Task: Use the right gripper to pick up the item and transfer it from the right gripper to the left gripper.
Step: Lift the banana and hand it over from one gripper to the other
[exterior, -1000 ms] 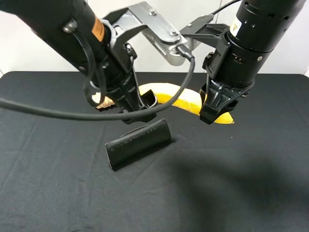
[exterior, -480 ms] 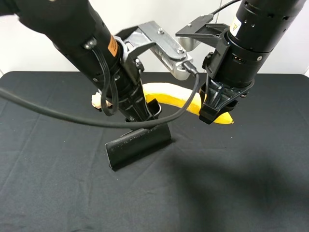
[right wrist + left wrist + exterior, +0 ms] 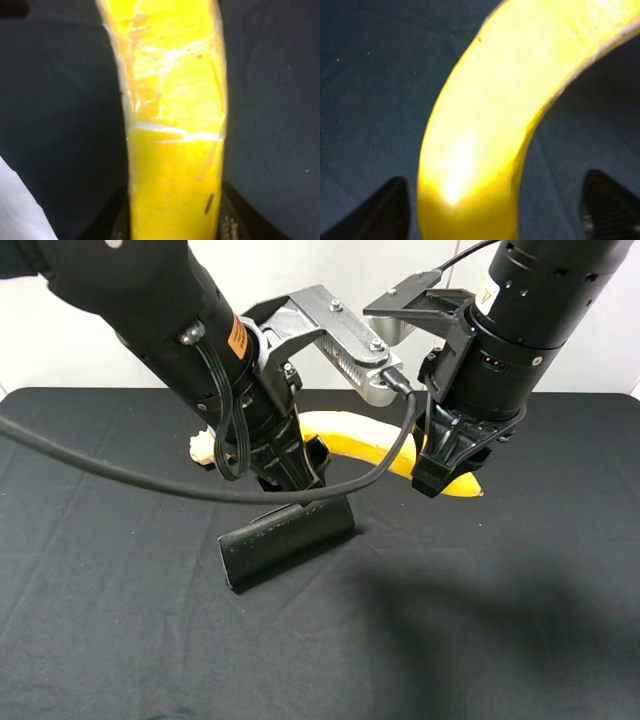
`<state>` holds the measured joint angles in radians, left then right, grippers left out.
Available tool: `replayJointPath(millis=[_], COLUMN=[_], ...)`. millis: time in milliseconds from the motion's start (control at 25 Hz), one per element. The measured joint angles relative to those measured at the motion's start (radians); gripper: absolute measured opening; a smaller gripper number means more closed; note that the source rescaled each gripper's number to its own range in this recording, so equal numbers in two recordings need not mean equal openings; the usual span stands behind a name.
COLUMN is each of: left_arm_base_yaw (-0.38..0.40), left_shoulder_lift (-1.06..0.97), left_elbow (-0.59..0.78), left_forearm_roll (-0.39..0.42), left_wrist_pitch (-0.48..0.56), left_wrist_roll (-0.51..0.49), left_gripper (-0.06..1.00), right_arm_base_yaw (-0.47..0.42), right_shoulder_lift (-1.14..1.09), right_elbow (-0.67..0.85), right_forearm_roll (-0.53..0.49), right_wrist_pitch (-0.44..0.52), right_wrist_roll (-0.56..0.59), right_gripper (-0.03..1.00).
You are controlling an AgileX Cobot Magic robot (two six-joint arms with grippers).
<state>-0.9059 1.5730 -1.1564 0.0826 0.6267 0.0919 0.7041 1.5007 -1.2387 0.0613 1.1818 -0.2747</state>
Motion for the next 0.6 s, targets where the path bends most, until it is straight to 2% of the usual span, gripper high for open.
replayJointPath(millis=[120,200,600], left_arm_base_yaw=[0.000,0.000,0.000], left_shoulder_lift=[0.000,0.000,0.000], left_elbow=[0.000,0.000,0.000], left_forearm_roll=[0.000,0.009,0.010], left_wrist_pitch=[0.000,0.000,0.000], left_wrist_roll=[0.000,0.000,0.000], left_gripper=[0.25,0.00,0.00], right_arm_base_yaw=[0.000,0.000,0.000], right_shoulder_lift=[0.000,0.000,0.000], right_elbow=[0.000,0.000,0.000], right_forearm_roll=[0.001,0.001,0.005], right_wrist_pitch=[0.002,0.017,0.020], right_wrist_roll=[0.000,0.000,0.000], right_gripper=[0.00,0.00,0.00])
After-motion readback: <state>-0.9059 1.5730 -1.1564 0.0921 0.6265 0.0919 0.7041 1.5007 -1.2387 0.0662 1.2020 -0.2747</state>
